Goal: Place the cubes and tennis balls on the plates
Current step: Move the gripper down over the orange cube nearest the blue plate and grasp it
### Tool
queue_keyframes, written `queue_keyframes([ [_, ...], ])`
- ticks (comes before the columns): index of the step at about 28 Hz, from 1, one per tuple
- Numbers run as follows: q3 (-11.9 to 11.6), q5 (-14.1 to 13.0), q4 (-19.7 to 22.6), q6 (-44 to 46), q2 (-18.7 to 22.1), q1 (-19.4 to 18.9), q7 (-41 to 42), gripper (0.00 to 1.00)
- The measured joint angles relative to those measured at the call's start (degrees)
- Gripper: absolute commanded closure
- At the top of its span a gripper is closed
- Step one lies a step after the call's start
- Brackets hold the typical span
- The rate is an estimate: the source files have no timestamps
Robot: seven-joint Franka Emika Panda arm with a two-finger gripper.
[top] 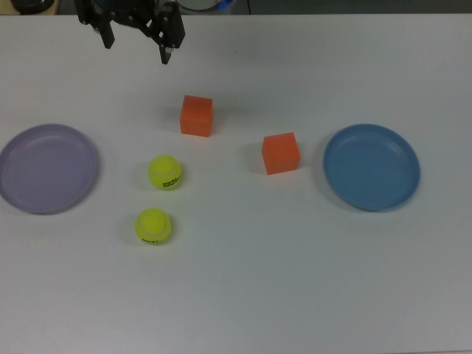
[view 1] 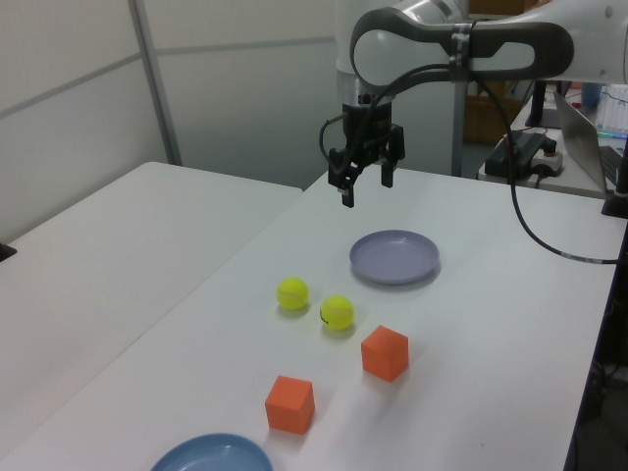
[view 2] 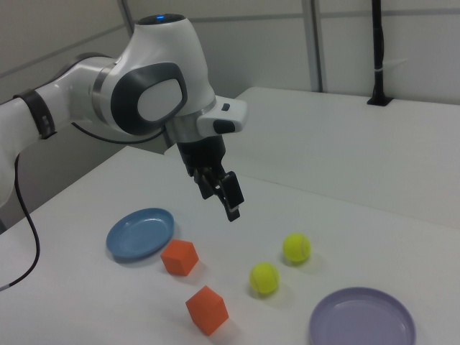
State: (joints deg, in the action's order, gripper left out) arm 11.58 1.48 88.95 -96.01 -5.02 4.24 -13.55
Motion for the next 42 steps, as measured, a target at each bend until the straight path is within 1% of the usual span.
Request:
queue_keyframes([
  [2, 0.1, 0.0, 0.0, 0.0, 0.0, 0.0, 0.5, 0.0],
  [4, 0.6, -0.6, 0.0, 0.0, -0.2, 0.0, 3.0, 0.0],
  [8, 2.0, -3.0, 0.5, -0.4, -0.6, 0.0, 6.5, 0.0],
  [11, 2.8, -4.7, 1.8, -3.7, -0.6, 0.0, 7.3, 0.0],
  [13, 3.4, -5.2, 3.0, -5.8, -0.6, 0.0, 7.5, 0.0],
  [17, 5.3, -5.3, 6.5, -10.1, -0.5, -0.2, 7.6, 0.0],
  [22, 6.6, -5.3, 10.2, -12.8, -0.4, -2.4, 7.6, 0.0],
  [24, 7.4, -5.3, 11.4, -13.9, -0.4, -2.9, 7.6, 0.0],
  [30, 11.7, -5.3, 16.0, -18.9, -0.2, -3.2, 7.8, 0.0],
  [31, 12.5, -5.3, 17.2, -20.5, -0.1, -3.3, 8.1, 0.0],
  [35, 14.7, -5.3, 20.9, -25.0, -0.1, -3.3, 8.7, 0.0],
  [36, 15.4, -5.3, 22.4, -26.8, -0.1, -3.3, 8.8, 0.0],
  [42, 17.7, -5.3, 27.8, -33.7, -0.5, -3.5, 9.3, 0.0],
])
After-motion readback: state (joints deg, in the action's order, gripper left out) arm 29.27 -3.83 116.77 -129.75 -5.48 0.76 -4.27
